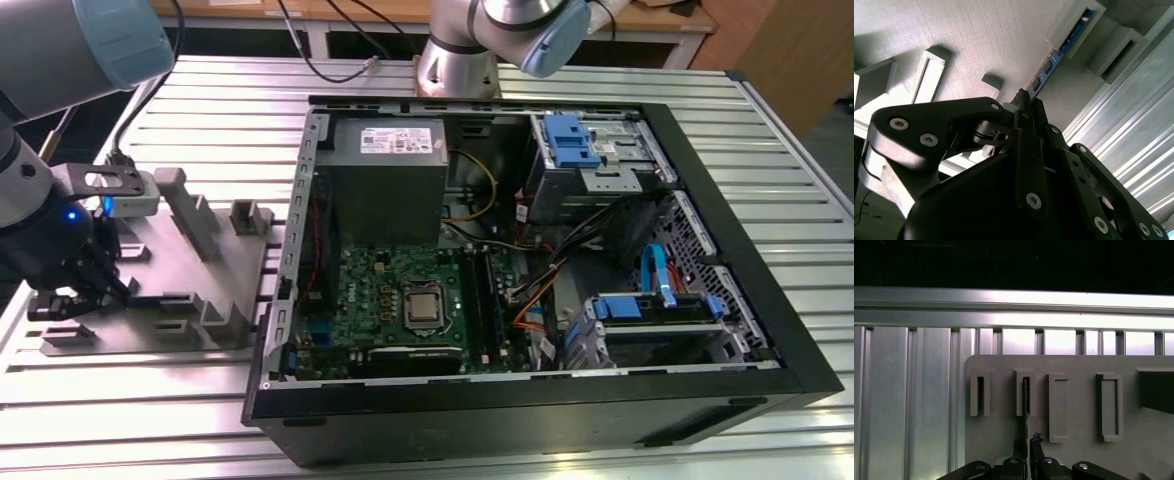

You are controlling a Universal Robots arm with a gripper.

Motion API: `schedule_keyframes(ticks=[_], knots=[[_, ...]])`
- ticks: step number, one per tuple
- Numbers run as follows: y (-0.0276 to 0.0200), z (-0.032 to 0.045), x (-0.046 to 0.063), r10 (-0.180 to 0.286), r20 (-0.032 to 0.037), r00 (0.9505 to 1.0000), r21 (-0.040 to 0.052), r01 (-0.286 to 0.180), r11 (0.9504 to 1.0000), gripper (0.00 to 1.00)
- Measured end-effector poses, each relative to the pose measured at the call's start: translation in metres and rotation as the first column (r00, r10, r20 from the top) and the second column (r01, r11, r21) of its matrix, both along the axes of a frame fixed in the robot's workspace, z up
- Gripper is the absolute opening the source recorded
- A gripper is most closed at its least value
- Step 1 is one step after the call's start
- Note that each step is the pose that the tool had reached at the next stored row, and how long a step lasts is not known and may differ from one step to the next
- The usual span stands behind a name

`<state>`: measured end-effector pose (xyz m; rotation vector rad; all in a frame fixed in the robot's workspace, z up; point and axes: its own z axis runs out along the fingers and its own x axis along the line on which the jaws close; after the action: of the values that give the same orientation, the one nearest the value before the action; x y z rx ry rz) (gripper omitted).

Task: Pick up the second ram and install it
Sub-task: 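Pick up the second ram and move it above second insertion slot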

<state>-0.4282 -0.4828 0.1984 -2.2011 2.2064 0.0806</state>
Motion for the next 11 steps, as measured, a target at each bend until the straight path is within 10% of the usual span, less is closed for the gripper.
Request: schedule_keyframes(ticks=[11], knots=[[0.0000, 0.0000, 0.0002, 0.000, -0.0001, 1.0000, 0.0000, 0.000, 1.0000, 0.12]])
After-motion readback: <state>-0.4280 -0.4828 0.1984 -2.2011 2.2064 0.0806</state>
